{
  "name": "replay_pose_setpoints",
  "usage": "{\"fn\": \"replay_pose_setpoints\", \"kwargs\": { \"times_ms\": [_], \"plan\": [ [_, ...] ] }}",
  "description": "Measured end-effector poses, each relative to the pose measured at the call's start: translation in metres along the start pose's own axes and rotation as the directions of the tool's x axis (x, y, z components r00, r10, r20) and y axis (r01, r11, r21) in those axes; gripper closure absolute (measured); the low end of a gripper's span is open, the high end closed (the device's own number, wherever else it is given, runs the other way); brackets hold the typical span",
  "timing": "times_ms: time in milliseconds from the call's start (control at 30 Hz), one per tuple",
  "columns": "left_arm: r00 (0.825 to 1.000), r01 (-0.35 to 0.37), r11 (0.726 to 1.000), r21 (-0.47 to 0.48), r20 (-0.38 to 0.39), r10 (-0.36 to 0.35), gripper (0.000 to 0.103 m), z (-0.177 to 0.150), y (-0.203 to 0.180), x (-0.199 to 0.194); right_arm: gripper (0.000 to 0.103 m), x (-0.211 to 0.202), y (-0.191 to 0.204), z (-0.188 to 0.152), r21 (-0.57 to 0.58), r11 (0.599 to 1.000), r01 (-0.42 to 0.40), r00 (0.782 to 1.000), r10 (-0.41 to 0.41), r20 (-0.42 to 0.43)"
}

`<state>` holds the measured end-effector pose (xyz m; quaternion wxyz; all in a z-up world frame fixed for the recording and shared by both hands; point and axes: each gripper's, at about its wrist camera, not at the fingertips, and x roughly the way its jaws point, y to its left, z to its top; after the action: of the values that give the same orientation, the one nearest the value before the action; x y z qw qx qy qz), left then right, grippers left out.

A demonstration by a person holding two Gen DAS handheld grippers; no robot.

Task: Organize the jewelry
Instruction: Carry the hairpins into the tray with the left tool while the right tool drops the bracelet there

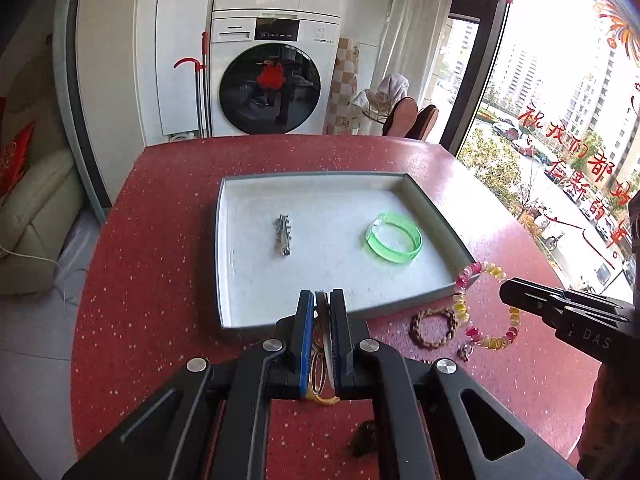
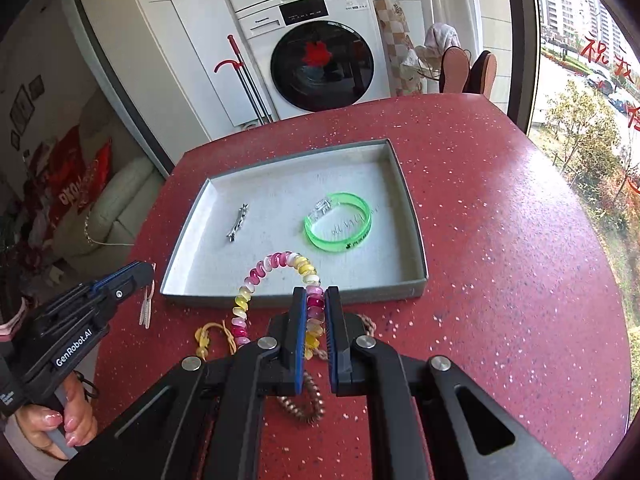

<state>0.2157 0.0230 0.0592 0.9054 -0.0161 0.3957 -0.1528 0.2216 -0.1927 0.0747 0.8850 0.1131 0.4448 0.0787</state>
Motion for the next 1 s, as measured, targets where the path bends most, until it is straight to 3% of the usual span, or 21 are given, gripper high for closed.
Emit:
{"fn": "replay_pose_setpoints", "kwargs": {
  "times_ms": [300,533,1000],
  "plan": [
    [0.998,-0.011,0.999,-0.032,-0.062,0.009,0.078,0.039,0.016,0.053,0.093,0.07,0.01,0.032,0.012,1.0,-0.022,0.994,0.023,-0.102],
    [0.992,-0.018,0.999,-0.04,-0.126,0.013,0.078,0.043,0.024,0.095,0.093,0.117,0.0,0.033,0.073,0.996,-0.048,0.978,0.061,-0.199],
    [0.981,-0.103,0.994,0.033,-0.16,0.107,0.078,0.041,0.018,0.143,0.093,0.133,-0.011,0.048,-0.045,0.991,0.125,0.981,-0.13,-0.141]
  ]
}}
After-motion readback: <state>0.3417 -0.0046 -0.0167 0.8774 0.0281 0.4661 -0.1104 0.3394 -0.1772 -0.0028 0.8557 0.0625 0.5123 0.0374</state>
